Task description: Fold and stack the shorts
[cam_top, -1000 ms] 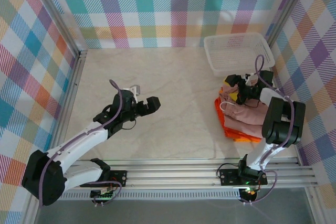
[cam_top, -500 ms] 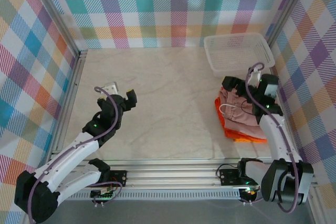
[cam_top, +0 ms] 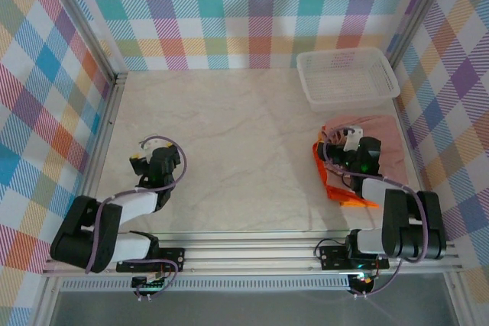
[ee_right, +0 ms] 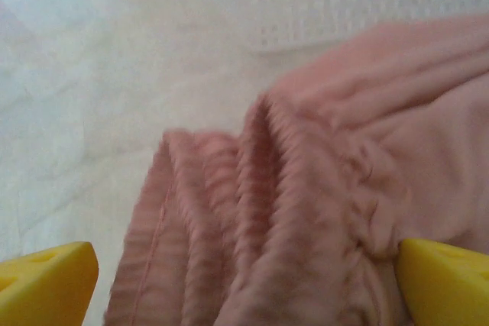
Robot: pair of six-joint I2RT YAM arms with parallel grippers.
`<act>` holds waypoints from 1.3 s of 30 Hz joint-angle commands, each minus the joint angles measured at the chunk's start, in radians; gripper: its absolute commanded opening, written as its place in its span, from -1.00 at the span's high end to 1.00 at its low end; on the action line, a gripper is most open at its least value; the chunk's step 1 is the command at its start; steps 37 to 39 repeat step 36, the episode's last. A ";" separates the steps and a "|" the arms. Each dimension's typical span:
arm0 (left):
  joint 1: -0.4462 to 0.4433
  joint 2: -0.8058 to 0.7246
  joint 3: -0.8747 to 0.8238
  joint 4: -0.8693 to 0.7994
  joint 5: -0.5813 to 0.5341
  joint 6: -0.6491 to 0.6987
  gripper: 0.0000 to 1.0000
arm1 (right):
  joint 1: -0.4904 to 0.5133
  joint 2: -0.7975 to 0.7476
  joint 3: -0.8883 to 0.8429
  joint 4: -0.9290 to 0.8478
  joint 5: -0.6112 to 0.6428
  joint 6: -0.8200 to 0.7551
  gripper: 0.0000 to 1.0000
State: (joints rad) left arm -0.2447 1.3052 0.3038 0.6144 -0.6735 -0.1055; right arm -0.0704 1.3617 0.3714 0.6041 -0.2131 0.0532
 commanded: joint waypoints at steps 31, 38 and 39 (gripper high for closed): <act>0.134 0.256 0.101 0.218 0.361 0.094 -1.00 | 0.048 0.175 0.041 0.226 0.110 -0.041 -0.99; 0.137 0.253 0.096 0.228 0.361 0.096 -1.00 | 0.048 0.175 0.040 0.226 0.110 -0.042 -0.99; 0.137 0.253 0.096 0.228 0.361 0.096 -1.00 | 0.048 0.175 0.040 0.226 0.110 -0.042 -0.99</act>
